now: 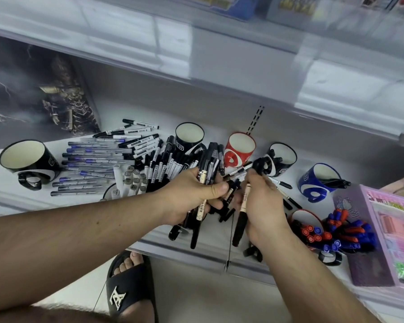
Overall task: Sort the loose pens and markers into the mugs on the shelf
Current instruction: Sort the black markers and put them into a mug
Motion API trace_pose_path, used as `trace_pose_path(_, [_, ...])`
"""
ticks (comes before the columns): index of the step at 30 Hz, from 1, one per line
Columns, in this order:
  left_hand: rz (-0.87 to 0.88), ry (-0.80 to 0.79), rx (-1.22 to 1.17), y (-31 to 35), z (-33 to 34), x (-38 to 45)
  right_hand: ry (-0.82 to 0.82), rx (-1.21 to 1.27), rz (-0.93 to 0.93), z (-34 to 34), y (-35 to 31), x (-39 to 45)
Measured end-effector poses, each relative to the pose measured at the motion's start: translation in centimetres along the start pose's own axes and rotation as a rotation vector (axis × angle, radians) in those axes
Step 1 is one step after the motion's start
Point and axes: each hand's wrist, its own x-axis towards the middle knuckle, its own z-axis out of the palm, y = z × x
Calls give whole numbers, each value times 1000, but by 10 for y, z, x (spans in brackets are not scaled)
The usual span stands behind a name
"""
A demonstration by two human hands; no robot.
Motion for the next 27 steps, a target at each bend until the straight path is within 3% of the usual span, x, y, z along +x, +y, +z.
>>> trace_pose_path(3, [15,17,21,1,-3,-1,-11,-66,-63,-7,-1,-1])
trace_pose_path(6, [-3,3,42,3,0,-4,-141,-86,-49,-3,-3,-17])
trace_pose_path(9, [-37,130,-43,7,3,-1,-272,-170,-83,4,4,-29])
trace_pose_path(13, [-88,180,-196,8,4,2,-250,-619,-259,10,23,-27])
trace_pose_path(18, [-58,263,-153,6,5,6,-216,-636,-272,12,23,-23])
trace_pose_path(22, [-26,327,-140,10,2,4,-271,-386,-102,8,18,-23])
trace_pose_path(27, [-54,257,-149,9,-3,5,-179,60,71,4,11,-21])
